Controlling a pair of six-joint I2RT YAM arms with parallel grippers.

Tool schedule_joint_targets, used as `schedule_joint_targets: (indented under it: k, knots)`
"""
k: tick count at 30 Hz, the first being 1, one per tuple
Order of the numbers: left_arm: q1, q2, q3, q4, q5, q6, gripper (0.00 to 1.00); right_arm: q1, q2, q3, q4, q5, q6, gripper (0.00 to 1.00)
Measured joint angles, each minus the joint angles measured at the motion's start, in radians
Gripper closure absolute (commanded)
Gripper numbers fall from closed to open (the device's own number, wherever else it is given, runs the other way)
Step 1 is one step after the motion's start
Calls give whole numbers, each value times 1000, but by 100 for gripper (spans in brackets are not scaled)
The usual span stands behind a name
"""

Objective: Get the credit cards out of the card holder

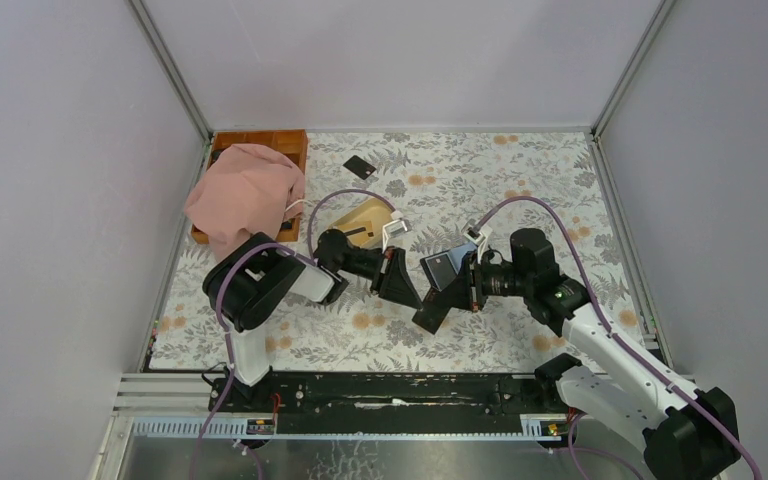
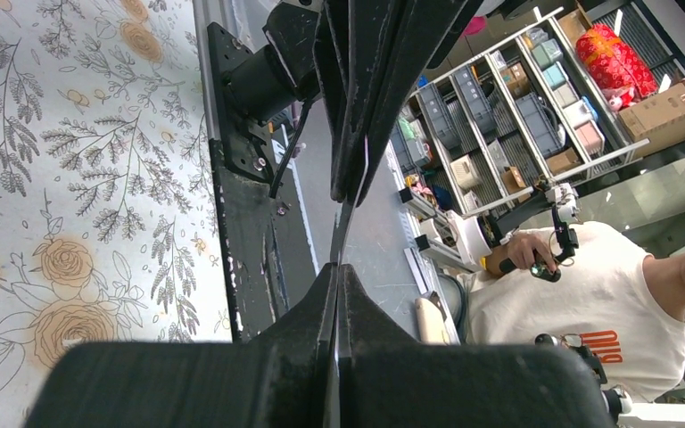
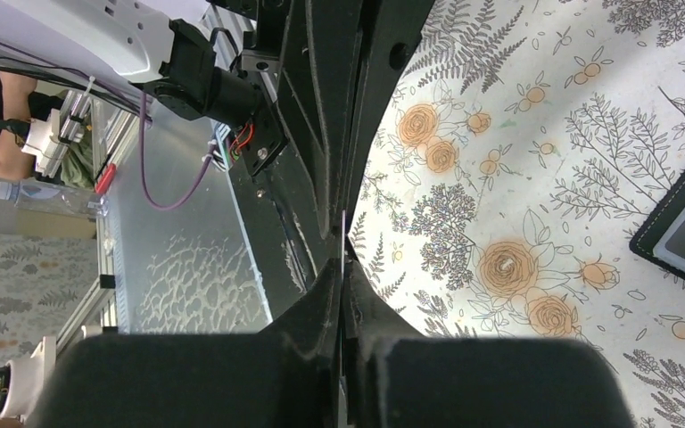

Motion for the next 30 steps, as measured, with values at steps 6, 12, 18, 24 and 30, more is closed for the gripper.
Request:
schedule_joint_targets:
  k: [6,12,18,24,30]
  knots:
    - [45,-17,-48,-1,-70,7,9,1,13,0,14,48,15,100]
    - [89,-293,-115,-422,-319,283,0,0,42,20,83,118,76,100]
    - [84,-628,-140,-857,-779,576,0,-20,247,119,230,179,160,100]
    - [45,-918,-323,-969,-1044,697,0,-25,502,161,477,324,303,100]
    - [-59,-1138,-348,-1093,-1244,804,0,-13,783,351,599,378,367,100]
